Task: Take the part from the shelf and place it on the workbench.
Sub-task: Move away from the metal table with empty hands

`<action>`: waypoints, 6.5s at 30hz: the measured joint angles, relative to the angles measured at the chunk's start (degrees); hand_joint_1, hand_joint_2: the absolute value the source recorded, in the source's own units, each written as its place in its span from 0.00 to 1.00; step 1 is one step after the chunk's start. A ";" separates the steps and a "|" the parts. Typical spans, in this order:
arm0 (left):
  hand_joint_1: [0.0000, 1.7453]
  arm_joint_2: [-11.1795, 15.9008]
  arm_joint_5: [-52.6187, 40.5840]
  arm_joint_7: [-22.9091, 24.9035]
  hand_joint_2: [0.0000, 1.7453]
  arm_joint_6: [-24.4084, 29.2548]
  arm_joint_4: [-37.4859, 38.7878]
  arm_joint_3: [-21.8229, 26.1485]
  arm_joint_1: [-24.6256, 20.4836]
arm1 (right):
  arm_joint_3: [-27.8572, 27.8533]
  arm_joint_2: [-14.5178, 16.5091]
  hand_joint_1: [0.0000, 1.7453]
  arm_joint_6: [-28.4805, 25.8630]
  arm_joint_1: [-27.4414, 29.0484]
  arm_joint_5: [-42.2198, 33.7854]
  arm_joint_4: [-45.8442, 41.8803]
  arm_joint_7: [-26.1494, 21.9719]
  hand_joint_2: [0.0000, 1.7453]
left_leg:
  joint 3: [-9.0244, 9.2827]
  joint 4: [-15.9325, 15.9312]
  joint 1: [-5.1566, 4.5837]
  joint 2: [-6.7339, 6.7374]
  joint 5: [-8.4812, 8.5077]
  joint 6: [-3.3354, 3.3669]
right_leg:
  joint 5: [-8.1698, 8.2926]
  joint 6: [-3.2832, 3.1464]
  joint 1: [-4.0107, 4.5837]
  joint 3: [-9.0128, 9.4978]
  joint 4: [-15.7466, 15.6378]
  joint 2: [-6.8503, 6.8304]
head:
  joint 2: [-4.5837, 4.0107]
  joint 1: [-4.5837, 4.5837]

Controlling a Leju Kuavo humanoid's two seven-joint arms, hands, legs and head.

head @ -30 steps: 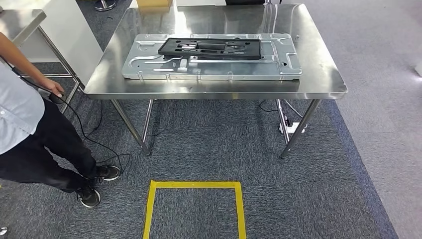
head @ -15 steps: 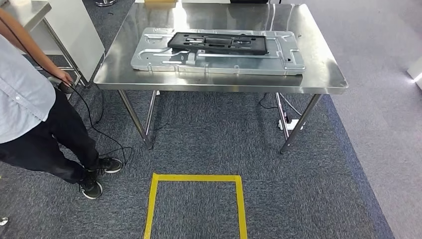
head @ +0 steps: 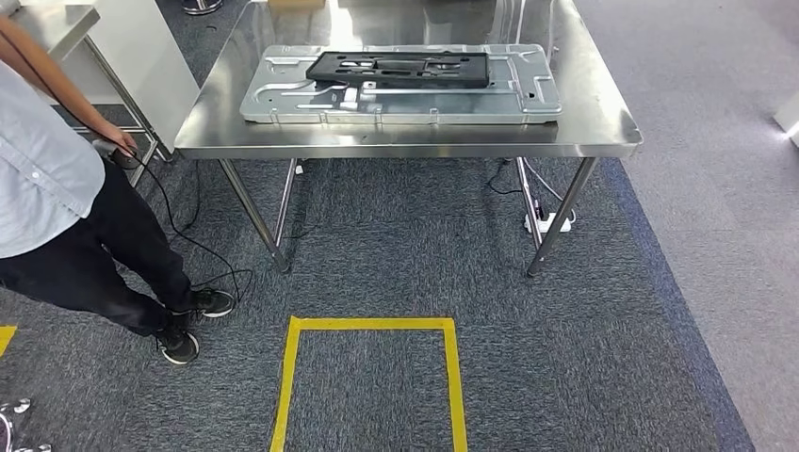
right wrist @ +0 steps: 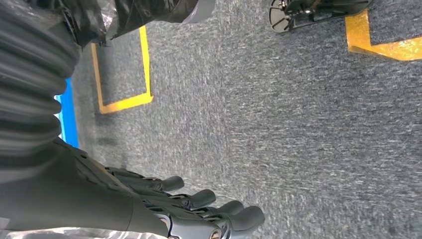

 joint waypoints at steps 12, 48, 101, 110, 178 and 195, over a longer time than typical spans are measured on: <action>0.00 -0.05 0.29 -0.28 0.00 0.43 0.00 0.93 0.03 | 0.42 0.21 0.00 5.75 0.11 -1.37 0.02 -4.89 0.00 | 2.87 -10.83 -0.53 0.53 5.59 3.48 | -8.44 3.08 -0.18 -5.46 14.07 0.16 | 0.00 0.16; 0.00 -0.31 -0.13 -0.97 0.00 0.62 0.00 2.00 0.12 | -1.35 0.13 0.00 7.90 0.25 -2.21 0.02 -3.66 0.00 | 3.18 -9.31 -0.67 2.68 3.94 2.59 | -1.96 2.47 0.09 1.52 1.79 -1.74 | 0.00 0.07; 0.00 -0.35 -0.18 -1.11 0.00 0.41 0.00 2.51 0.19 | -1.49 0.61 0.00 7.72 0.35 -0.27 0.04 -1.12 0.00 | 3.53 -10.71 0.14 -1.24 5.18 3.14 | -3.67 2.39 0.05 -2.30 5.33 2.13 | 0.00 0.33; 0.00 -0.23 -0.33 -1.08 0.00 0.09 0.00 2.57 0.31 | -1.49 0.70 0.00 8.02 0.41 0.95 0.09 1.27 0.00 | 3.32 -9.39 -0.39 4.65 3.82 1.89 | -1.36 2.50 -0.17 1.73 0.27 -3.08 | -0.01 0.31; 0.00 0.06 -0.87 -0.61 0.00 -1.68 0.00 4.37 0.14 | -2.35 1.36 0.00 6.25 0.60 4.24 0.00 1.48 0.00 | 0.17 -0.38 0.28 0.85 -1.77 0.04 | -0.67 0.17 0.09 1.76 -0.65 0.12 | -0.01 0.39; 0.00 -0.51 -0.68 -0.53 0.00 -2.23 0.00 5.27 1.39 | -2.90 1.89 0.00 4.86 2.16 5.83 -1.20 1.52 0.00 | 2.69 -9.82 0.19 0.99 5.48 3.11 | -7.72 2.81 0.11 -5.49 13.43 1.10 | 0.00 0.66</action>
